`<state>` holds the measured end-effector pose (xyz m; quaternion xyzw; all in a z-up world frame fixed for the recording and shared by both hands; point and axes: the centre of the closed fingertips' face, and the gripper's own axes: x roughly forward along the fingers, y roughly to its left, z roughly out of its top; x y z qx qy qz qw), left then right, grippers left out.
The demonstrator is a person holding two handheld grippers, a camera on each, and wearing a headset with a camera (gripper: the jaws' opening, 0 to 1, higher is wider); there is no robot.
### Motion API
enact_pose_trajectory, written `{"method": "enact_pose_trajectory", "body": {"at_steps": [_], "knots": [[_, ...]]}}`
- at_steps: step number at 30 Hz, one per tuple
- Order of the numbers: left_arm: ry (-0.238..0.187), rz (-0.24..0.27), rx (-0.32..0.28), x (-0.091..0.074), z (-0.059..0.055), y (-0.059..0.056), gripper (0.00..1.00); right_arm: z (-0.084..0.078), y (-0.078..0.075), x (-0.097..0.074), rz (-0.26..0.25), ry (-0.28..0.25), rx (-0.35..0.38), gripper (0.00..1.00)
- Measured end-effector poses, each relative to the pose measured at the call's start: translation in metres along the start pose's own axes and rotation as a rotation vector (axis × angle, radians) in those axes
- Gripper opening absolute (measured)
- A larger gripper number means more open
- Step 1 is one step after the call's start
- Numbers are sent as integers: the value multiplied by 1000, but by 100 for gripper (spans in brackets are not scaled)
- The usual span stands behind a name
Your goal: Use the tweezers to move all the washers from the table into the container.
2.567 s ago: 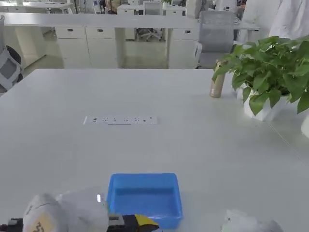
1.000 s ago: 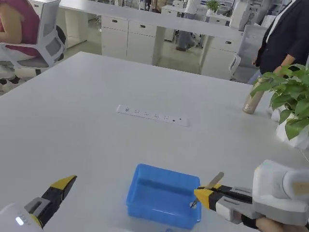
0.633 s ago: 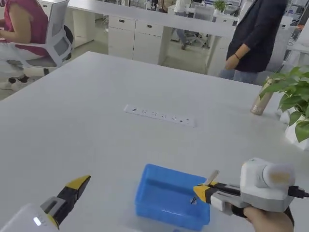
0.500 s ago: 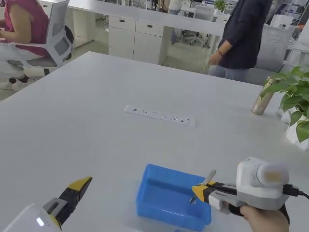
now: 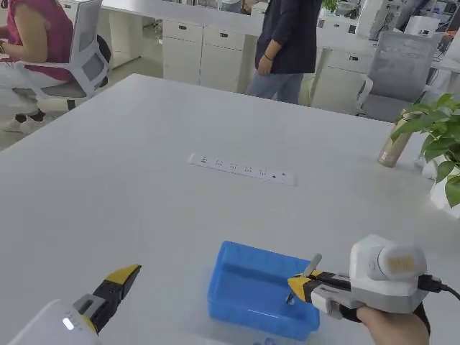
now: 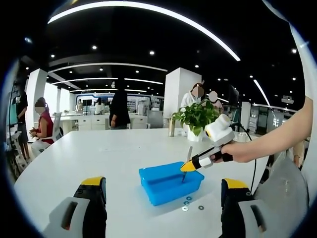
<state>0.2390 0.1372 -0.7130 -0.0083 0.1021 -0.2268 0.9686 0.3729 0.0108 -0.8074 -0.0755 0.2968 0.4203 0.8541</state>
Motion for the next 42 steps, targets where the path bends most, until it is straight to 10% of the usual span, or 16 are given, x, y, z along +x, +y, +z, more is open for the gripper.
{"method": "enact_pose_trajectory", "body": {"at_steps": [12,29,42], "knots": [[7,3,10,0,-1,0,98,1,3,-7,-18,-12,-12,3],[26,-6,8,0,-5,-1,96,51,37,-49,40,-217,53,3],[38,-24,10,1,-7,-5,95,-2,81,-50,161,-108,137,3]]}}
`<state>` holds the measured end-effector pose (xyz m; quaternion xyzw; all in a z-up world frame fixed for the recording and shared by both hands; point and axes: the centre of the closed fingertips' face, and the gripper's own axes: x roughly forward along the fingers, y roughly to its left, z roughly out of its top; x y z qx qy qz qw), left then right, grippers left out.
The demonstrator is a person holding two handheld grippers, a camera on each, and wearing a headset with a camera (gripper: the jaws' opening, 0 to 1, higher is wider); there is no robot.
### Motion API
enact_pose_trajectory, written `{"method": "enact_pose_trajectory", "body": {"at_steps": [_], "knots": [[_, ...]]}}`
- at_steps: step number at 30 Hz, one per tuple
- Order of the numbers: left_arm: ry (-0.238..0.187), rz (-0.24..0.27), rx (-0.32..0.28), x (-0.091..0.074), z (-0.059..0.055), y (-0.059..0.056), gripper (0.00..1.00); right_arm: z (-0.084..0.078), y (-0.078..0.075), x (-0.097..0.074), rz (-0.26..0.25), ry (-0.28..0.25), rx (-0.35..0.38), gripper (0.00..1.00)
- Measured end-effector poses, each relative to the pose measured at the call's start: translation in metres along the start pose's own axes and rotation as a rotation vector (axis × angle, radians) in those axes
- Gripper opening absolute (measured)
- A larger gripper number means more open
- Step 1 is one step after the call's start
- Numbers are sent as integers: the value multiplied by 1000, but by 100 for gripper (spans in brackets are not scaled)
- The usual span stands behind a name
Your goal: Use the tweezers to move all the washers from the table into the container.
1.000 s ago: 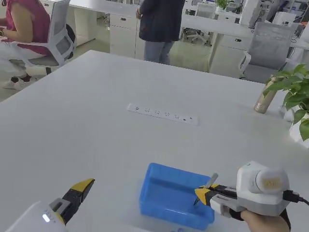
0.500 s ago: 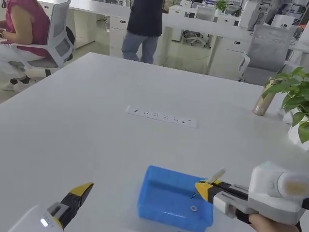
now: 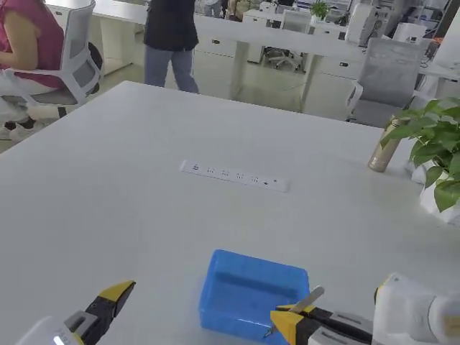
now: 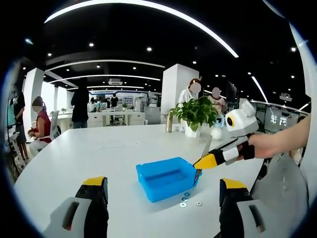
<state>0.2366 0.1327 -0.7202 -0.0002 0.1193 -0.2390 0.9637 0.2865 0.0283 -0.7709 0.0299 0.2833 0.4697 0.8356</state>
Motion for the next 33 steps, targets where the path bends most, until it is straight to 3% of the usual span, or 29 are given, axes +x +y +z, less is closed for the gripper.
{"method": "enact_pose_trajectory", "body": {"at_steps": [5,9,17,21,33], "knots": [[6,-1,3,0,-1,0,95,-31,-4,5,-16,76,22,3],[2,-1,2,0,-1,0,95,-46,-4,9,-18,111,37,3],[14,-2,5,1,-3,0,95,-52,1,12,-11,133,34,3],[-10,-15,-3,1,1,-3,95,-52,2,11,-15,141,4,3],[4,-11,0,1,-1,-2,95,-56,8,10,-24,177,-100,3]]}}
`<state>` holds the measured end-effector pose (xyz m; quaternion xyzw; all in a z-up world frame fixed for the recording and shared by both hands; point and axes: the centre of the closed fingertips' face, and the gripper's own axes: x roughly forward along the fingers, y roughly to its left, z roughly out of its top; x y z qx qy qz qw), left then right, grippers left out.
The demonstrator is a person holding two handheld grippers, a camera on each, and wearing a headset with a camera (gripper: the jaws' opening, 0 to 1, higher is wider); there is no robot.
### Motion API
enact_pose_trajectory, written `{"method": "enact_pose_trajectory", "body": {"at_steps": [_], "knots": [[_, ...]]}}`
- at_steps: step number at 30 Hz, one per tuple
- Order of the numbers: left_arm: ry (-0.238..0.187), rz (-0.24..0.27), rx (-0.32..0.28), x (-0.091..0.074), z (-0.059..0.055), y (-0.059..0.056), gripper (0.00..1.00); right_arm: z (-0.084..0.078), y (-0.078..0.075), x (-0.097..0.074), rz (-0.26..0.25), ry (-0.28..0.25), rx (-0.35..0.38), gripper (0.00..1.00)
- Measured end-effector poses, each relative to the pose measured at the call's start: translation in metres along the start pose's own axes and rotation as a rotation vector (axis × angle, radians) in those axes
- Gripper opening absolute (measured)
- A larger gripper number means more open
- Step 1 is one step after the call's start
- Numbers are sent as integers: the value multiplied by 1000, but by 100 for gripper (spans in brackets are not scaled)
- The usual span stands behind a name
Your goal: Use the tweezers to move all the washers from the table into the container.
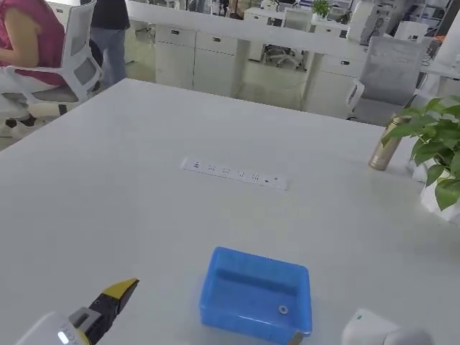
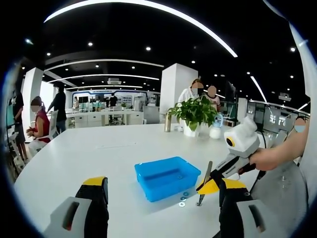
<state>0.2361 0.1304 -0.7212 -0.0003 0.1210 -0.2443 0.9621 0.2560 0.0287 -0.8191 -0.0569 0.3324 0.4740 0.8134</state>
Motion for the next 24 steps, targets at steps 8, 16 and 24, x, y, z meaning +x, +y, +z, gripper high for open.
{"method": "enact_pose_trajectory", "body": {"at_steps": [8,16,24], "knots": [[4,0,7,0,-1,0,95,-2,9,-2,14,8,-38,3],[5,-2,11,0,-1,-1,95,-10,17,-3,20,67,-268,3],[4,1,16,0,-1,0,94,-11,20,5,32,91,-356,3]]}}
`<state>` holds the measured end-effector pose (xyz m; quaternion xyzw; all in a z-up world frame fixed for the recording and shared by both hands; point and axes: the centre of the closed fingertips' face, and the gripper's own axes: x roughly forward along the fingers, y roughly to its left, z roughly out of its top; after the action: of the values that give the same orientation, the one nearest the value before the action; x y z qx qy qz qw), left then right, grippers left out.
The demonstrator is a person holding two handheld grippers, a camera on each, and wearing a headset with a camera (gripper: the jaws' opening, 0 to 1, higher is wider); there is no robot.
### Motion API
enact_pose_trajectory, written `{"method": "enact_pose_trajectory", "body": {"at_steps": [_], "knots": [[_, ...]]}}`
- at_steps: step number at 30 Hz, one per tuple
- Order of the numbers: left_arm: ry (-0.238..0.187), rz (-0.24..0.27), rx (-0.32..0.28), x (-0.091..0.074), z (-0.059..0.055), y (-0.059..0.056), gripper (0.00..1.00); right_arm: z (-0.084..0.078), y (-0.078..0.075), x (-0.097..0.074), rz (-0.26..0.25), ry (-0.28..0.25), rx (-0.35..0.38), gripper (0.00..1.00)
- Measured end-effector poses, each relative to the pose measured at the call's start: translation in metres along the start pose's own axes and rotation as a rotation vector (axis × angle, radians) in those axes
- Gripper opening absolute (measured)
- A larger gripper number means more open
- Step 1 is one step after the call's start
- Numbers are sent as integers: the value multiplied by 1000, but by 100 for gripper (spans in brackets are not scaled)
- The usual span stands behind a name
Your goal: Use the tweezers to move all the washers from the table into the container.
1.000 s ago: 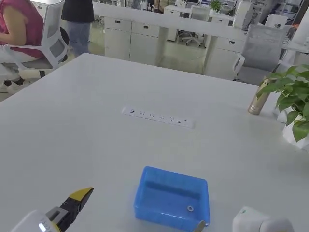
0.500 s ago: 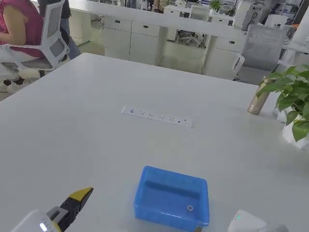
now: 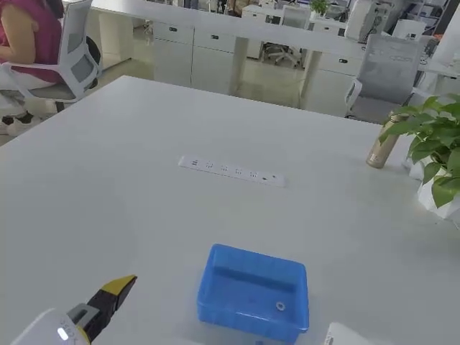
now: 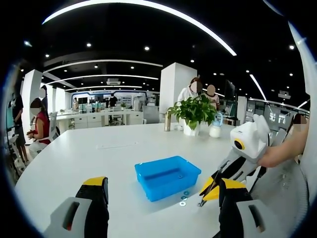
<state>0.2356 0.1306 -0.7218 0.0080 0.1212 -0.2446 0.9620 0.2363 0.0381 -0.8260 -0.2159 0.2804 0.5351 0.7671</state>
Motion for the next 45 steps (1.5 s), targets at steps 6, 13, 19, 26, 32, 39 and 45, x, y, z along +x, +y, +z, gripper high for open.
{"method": "enact_pose_trajectory", "body": {"at_steps": [6,13,19,26,32,39,45], "knots": [[-2,8,-2,-1,0,2,94,1,-4,1,3,-12,47,3],[-8,15,-5,-1,1,3,94,16,-16,-13,-12,-109,213,3],[-9,11,-4,-1,1,2,94,40,-37,-31,-25,-189,232,3],[-9,12,-6,-1,1,3,94,76,-63,-49,-63,-252,197,3],[-9,16,-8,-1,1,3,94,77,-90,-41,-96,-226,201,3],[-9,19,-10,-2,1,4,94,65,-118,-24,-133,-212,340,3],[-9,17,-11,-1,1,4,94,56,-132,-9,-142,-184,384,3]]}}
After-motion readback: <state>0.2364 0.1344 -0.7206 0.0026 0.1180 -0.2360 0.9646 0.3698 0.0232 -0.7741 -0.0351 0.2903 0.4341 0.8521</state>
